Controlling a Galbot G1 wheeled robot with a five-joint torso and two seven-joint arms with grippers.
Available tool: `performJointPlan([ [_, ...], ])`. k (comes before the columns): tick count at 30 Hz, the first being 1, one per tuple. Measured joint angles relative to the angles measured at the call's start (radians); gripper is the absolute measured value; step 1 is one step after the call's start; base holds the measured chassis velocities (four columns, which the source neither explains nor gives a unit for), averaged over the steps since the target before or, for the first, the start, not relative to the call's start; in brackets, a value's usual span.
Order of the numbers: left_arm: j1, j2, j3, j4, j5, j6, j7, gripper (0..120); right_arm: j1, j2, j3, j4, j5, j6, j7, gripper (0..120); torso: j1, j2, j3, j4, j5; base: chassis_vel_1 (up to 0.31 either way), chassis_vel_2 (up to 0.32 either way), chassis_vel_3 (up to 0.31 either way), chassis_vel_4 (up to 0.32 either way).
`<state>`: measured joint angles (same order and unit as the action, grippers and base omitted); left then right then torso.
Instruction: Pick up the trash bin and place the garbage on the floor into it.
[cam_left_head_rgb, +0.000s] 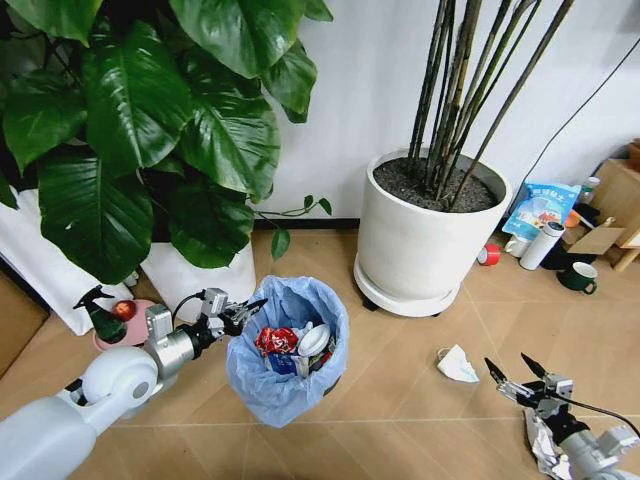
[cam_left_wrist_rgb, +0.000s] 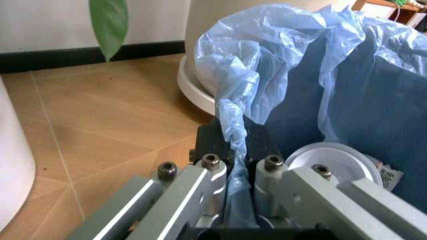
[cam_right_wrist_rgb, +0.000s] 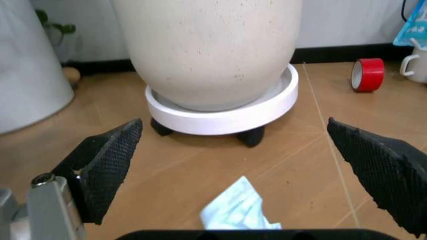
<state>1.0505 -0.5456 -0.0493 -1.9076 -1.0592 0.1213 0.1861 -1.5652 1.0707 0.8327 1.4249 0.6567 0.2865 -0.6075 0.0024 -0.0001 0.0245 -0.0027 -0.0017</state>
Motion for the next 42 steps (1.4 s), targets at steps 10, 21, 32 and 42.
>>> performJointPlan([
  [10, -0.022, 0.003, 0.023, 0.005, -0.005, 0.002, 0.000, 0, 0.129, -0.053, -0.108, -0.134, -0.233, -0.017, 0.072, 100, 0.000, 0.000, 0.000, 0.0003, -0.0003, 0.000, 0.000, 0.000, 0.000],
  [21, -0.070, 0.011, 0.063, 0.022, -0.019, 0.003, -0.002, 0, 0.371, -0.084, -0.301, -0.394, -0.328, -0.062, 0.086, 100, 0.000, 0.000, 0.000, 0.0004, -0.0001, 0.000, 0.000, 0.000, 0.000],
  [32, -0.093, 0.004, 0.077, 0.029, -0.027, 0.008, -0.010, 0, 0.402, -0.092, -0.352, -0.435, -0.307, -0.090, 0.126, 100, 0.000, 0.000, 0.000, -0.0001, -0.0001, 0.000, 0.000, 0.000, 0.000],
  [42, -0.111, -0.002, 0.090, 0.035, -0.034, 0.010, -0.014, 0, 0.469, -0.078, -0.409, -0.504, -0.294, -0.102, 0.151, 100, 0.000, 0.000, 0.000, 0.0000, -0.0003, 0.000, 0.000, 0.000, 0.000],
])
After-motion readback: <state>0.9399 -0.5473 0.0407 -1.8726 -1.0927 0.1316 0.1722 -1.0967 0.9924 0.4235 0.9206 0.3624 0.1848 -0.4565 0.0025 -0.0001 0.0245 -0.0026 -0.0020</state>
